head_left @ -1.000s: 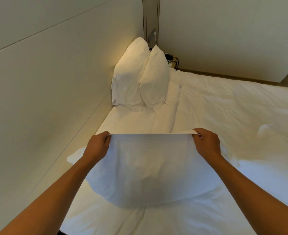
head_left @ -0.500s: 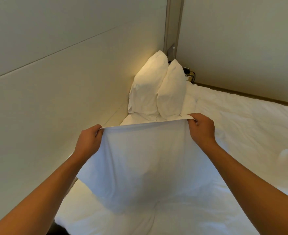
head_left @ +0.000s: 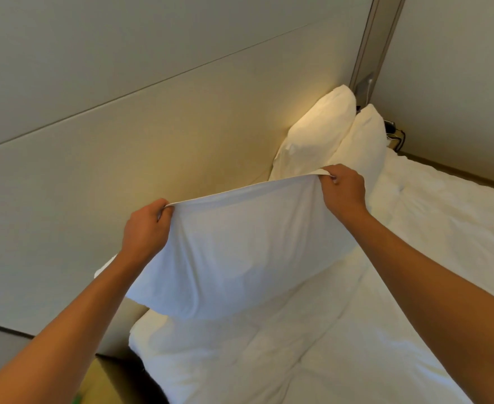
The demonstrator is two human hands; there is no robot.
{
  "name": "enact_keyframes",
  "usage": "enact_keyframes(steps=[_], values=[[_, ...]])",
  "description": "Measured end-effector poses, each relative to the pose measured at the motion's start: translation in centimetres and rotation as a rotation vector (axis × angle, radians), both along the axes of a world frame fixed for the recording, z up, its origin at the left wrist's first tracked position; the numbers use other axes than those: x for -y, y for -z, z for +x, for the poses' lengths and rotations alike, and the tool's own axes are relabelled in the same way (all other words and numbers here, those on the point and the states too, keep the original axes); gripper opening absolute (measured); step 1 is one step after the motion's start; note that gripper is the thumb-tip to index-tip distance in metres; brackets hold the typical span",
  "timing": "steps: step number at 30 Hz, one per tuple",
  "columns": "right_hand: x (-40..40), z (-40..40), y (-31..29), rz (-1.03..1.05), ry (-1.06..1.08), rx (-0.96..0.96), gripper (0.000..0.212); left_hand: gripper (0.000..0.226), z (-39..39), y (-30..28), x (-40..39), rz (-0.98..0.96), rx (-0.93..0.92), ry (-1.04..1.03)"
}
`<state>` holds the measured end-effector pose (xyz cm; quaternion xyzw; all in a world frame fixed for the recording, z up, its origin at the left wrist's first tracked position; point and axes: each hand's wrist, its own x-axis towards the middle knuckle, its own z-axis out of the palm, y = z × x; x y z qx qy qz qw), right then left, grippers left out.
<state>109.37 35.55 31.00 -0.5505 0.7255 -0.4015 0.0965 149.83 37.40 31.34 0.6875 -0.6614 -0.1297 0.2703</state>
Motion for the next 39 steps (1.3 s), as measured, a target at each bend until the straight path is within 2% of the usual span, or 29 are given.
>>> enact_keyframes(steps=[10, 16, 19, 22, 28, 33, 39], values=[[1.5, -1.9, 8.4, 0.284, -0.039, 0.031, 0.027, 0.031, -2.5, 6.6, -2.6, 0.224, 0.005, 0.044], [1.9, -4.4, 7.4, 0.207, 0.011, 0.014, 0.03, 0.034, -4.1, 5.3, -0.9, 0.19, -0.038, 0.097], [2.4, -4.7, 5.8, 0.123, 0.04, 0.044, 0.032, 0.033, -4.5, 4.3, -0.3, 0.167, -0.106, 0.109], [3.0, -4.8, 5.3, 0.129, 0.028, 0.055, 0.033, 0.032, -4.7, 4.4, 0.0, 0.177, -0.165, 0.113], [3.8, -4.3, 9.1, 0.271, -0.044, 0.068, 0.031, 0.033, -4.4, 8.6, -0.5, 0.334, -0.151, 0.095], [6.1, -2.5, 12.1, 0.312, -0.085, 0.037, 0.028, 0.036, -1.8, 10.8, 1.4, 0.33, -0.116, 0.039], [10.6, -0.2, 13.4, 0.277, -0.065, -0.012, 0.027, 0.037, -0.4, 12.8, 4.4, 0.29, -0.185, 0.002]])
